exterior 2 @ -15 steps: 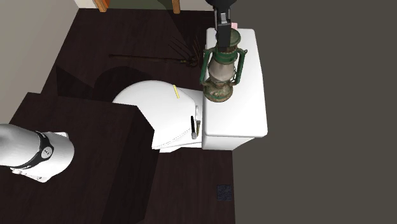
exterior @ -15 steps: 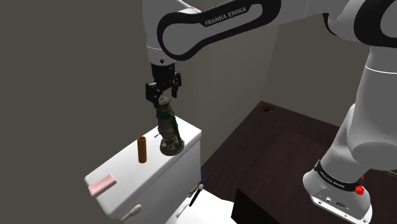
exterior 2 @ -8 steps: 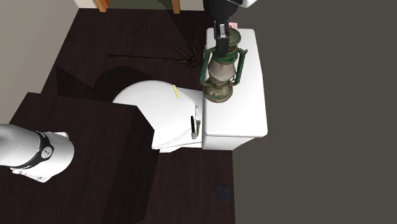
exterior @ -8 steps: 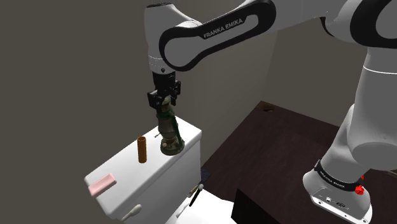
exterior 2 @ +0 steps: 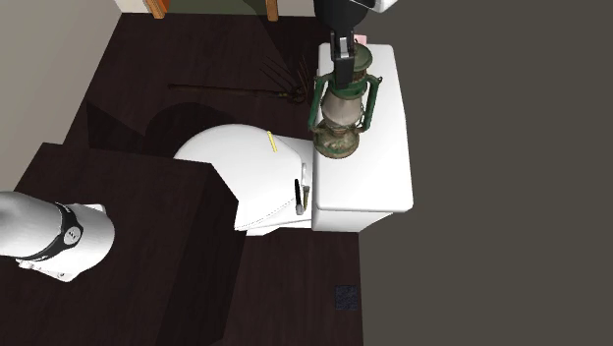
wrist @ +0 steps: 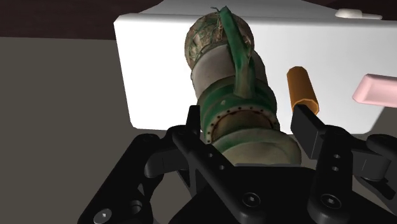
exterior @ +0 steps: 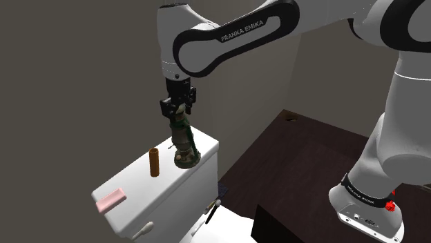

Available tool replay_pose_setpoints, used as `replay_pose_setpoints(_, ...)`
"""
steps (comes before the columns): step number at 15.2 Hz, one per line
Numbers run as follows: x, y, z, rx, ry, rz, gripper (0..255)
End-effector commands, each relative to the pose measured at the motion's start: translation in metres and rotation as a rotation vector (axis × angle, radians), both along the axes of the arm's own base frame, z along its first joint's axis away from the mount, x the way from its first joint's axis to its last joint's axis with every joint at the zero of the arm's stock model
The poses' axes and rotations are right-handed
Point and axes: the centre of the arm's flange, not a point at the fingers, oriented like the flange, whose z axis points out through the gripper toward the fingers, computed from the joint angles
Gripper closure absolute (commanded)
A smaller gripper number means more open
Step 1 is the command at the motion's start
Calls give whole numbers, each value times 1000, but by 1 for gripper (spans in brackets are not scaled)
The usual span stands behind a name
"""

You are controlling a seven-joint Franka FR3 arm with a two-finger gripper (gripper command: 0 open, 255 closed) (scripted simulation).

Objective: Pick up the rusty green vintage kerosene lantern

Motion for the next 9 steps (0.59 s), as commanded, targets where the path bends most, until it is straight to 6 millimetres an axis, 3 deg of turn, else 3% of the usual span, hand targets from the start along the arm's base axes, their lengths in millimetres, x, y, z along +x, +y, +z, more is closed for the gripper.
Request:
replay_pose_setpoints(1,0,0,-1,-1,2,0,255)
replay_pose_setpoints(9,0,0,41,-1,2,0,255)
